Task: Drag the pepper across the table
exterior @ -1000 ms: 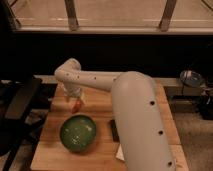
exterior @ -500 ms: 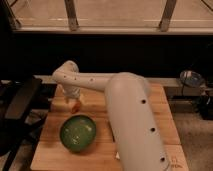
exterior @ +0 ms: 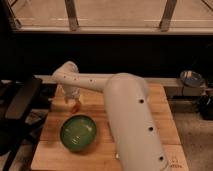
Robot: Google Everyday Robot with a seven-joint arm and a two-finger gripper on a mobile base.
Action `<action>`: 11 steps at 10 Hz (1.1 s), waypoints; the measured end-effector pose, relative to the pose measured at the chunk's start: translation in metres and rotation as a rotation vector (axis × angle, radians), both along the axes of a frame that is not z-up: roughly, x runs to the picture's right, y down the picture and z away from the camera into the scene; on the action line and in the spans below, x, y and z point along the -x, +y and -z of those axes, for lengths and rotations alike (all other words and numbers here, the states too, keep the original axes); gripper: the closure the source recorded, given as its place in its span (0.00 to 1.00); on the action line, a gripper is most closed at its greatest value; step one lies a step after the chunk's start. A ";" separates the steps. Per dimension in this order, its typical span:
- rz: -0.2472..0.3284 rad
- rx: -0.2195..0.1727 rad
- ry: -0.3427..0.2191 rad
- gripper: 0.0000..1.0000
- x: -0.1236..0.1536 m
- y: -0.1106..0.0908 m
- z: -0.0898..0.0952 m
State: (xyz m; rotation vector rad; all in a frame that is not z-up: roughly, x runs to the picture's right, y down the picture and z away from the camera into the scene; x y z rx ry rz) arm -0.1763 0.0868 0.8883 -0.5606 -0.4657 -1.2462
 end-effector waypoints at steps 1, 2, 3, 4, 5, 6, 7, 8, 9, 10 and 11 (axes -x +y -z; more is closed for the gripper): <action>-0.024 0.005 -0.012 0.35 -0.016 -0.003 0.006; -0.034 0.010 -0.017 0.35 -0.025 -0.003 0.009; -0.049 0.022 -0.022 0.35 -0.039 -0.003 0.012; -0.059 0.033 -0.029 0.35 -0.047 -0.004 0.014; -0.064 0.041 -0.035 0.35 -0.048 -0.003 0.014; -0.055 0.039 -0.028 0.35 -0.045 -0.002 0.011; -0.048 0.032 -0.017 0.35 -0.037 0.002 0.004; -0.046 0.030 -0.019 0.35 -0.024 0.007 -0.004; -0.046 0.030 -0.018 0.35 -0.022 0.008 -0.007; -0.048 0.029 -0.017 0.35 -0.022 0.007 -0.007; -0.047 0.030 -0.016 0.35 -0.026 0.006 -0.008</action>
